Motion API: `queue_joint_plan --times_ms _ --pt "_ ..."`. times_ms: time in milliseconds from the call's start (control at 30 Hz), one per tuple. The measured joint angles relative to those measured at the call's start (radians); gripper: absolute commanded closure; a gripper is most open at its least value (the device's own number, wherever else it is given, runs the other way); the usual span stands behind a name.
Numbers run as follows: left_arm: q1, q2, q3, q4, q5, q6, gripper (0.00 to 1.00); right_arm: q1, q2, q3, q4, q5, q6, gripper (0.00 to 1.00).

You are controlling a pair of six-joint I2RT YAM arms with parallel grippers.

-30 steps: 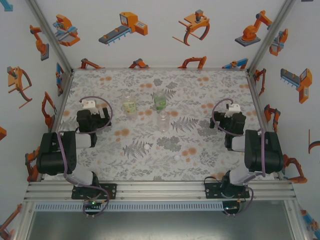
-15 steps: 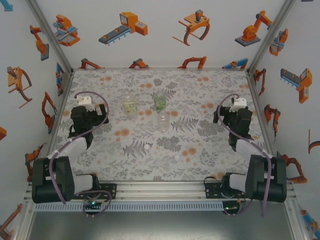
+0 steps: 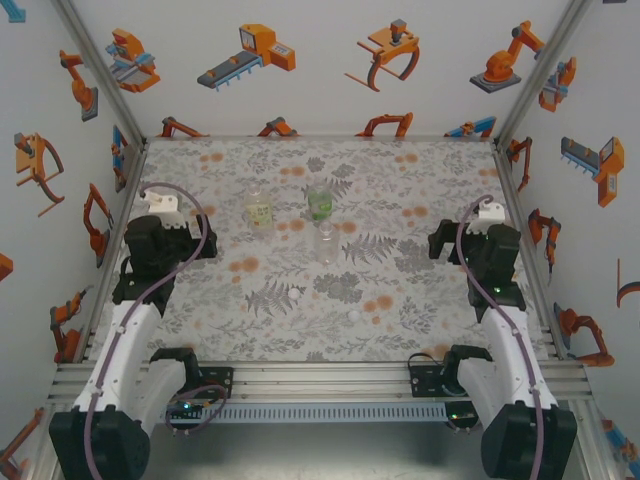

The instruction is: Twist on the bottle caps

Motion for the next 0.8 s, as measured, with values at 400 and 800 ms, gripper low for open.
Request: queue_joint_plan --times_ms 400,800 --pt "-0.033 -0.098 0.020 -0.192 0.047 -0.052 0.03 0.206 0.012 0.138 -0.194 -0.043 0.039 0.11" --pt "-0.033 -0.246 0.077 -0.231 -0.037 -0.101 0.03 0.584 0.273 0.349 -0.161 0.020 -0.013 0.05"
